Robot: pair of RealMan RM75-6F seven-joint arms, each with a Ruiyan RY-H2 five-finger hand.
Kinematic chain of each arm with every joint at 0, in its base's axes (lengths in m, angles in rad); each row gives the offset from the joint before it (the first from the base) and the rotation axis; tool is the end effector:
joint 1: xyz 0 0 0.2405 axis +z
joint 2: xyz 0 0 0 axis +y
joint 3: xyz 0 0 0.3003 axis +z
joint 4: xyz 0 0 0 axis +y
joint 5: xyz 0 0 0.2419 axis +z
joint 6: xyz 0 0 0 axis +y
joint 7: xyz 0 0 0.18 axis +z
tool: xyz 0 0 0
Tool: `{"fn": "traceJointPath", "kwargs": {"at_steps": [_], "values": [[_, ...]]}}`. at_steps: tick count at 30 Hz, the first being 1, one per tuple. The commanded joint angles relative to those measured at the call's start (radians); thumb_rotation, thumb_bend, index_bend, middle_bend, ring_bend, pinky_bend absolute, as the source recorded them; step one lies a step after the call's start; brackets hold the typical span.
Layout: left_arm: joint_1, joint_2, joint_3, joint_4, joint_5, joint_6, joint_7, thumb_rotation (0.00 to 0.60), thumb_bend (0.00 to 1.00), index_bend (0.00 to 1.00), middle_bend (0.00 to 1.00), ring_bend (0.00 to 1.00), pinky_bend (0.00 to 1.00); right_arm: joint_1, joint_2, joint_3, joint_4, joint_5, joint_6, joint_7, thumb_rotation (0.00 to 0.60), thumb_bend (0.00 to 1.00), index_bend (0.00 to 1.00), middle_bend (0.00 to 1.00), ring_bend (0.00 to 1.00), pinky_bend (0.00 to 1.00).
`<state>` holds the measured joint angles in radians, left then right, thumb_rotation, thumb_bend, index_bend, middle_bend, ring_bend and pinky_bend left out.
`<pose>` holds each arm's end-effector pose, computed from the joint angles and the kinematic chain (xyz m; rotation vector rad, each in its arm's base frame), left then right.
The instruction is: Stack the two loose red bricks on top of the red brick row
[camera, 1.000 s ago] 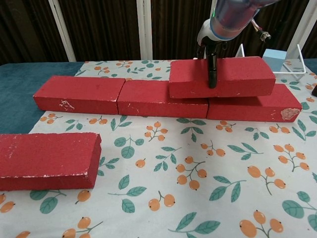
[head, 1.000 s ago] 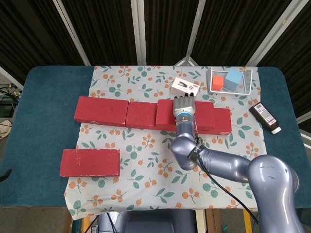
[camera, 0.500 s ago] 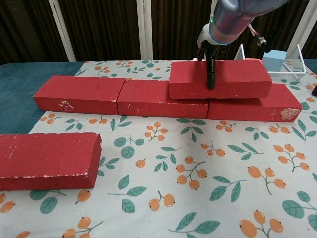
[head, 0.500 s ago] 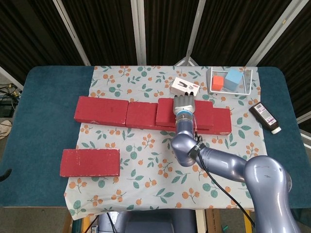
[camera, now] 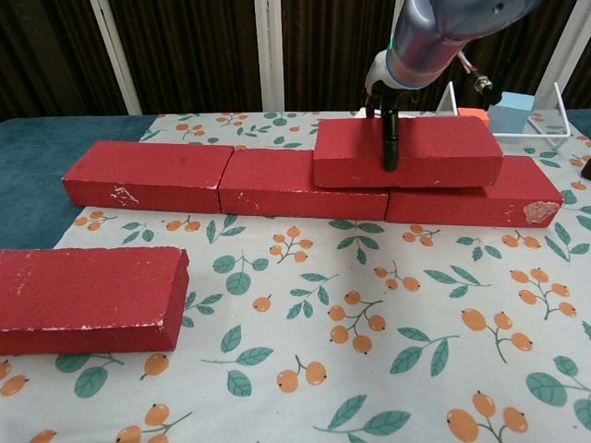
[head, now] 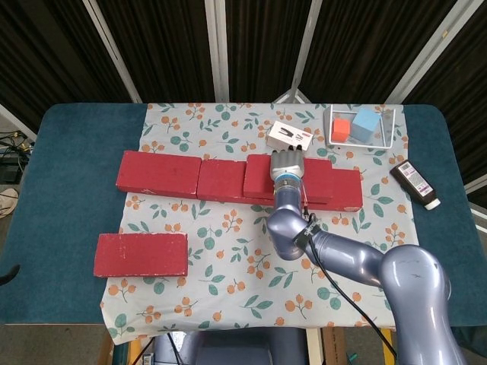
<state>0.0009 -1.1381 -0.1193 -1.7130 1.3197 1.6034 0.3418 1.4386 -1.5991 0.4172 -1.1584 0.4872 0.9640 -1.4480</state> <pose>-0.3738 0.2013 0.1735 -1.1669 -0.7606 -0.6556 -0.0295 -0.5512 -0.0439 1.6685 -1.0652 0.1978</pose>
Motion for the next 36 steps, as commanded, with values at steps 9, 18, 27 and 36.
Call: {"fn": "traceJointPath", "kwargs": {"at_steps": [9, 18, 27, 36], "values": [[-0.003, -0.003, -0.001, 0.002, -0.005, -0.003, 0.004, 0.600, 0.00, 0.05, 0.02, 0.00, 0.14, 0.000, -0.027, 0.032, 0.016, -0.022, 0.007, -0.011, 0.600, 0.08, 0.30, 0.25, 0.06, 0.00], [-0.005, -0.001, -0.002, 0.005, -0.010, -0.007, 0.000, 0.600, 0.00, 0.05, 0.02, 0.00, 0.14, 0.009, -0.054, 0.054, 0.035, -0.036, 0.028, -0.030, 0.600, 0.08, 0.30, 0.25, 0.06, 0.00], [-0.005, -0.001, -0.005, 0.007, -0.018, -0.008, -0.002, 0.600, 0.00, 0.05, 0.02, 0.00, 0.14, 0.018, -0.067, 0.085, 0.040, -0.051, 0.051, -0.041, 0.600, 0.08, 0.31, 0.26, 0.07, 0.00], [-0.005, -0.001, -0.004, 0.006, -0.018, -0.006, 0.000, 0.600, 0.00, 0.05, 0.02, 0.00, 0.14, 0.007, -0.095, 0.108, 0.068, -0.054, 0.045, -0.060, 0.600, 0.08, 0.31, 0.26, 0.07, 0.00]]}}
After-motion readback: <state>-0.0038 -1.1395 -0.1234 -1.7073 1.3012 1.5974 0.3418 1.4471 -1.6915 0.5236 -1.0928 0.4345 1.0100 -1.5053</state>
